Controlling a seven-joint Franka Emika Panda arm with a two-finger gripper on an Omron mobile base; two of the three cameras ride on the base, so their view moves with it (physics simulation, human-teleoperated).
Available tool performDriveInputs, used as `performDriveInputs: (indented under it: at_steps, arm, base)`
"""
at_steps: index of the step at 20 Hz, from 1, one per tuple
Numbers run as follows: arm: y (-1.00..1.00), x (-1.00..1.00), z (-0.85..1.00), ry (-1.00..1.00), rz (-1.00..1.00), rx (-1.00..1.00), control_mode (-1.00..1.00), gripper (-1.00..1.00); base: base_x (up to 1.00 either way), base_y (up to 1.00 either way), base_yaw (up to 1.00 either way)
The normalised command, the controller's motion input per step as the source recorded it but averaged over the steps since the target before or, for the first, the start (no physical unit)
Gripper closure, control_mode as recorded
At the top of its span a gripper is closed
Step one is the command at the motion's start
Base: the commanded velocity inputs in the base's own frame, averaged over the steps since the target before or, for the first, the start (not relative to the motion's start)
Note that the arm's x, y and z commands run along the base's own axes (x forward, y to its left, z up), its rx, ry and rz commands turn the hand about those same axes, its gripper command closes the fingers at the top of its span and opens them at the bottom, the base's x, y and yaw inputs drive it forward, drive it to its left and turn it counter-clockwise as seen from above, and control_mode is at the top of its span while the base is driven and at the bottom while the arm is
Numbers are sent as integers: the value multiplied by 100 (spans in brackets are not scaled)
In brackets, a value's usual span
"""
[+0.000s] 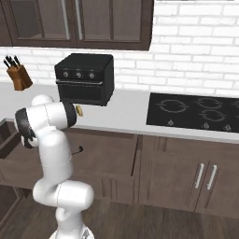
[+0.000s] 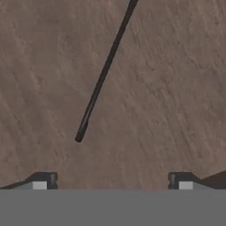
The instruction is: Pick the ladle from the drawer and place it on the counter.
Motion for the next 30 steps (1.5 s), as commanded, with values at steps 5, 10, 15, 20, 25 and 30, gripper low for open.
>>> performDriveInputs:
  at_steps: [5, 10, 15, 20, 25, 30]
  arm:
    - [2, 45, -59, 13, -10, -7, -100, -100]
    - [0, 58, -52, 13, -4, -1, -100, -100]
    - [20, 51, -29, 10, -4, -4, -100, -100]
    - [14, 17, -54, 6, -1, -7, -100, -100]
    - [0, -17, -100, 2, 0, -5, -100, 100]
    - [-10, -82, -81, -5, 0, 0, -100, 100]
  base:
    - [0, 0, 0]
    - [0, 0, 0]
    - [0, 0, 0]
    - [0, 0, 0]
    - [0, 0, 0]
    - [0, 0, 0]
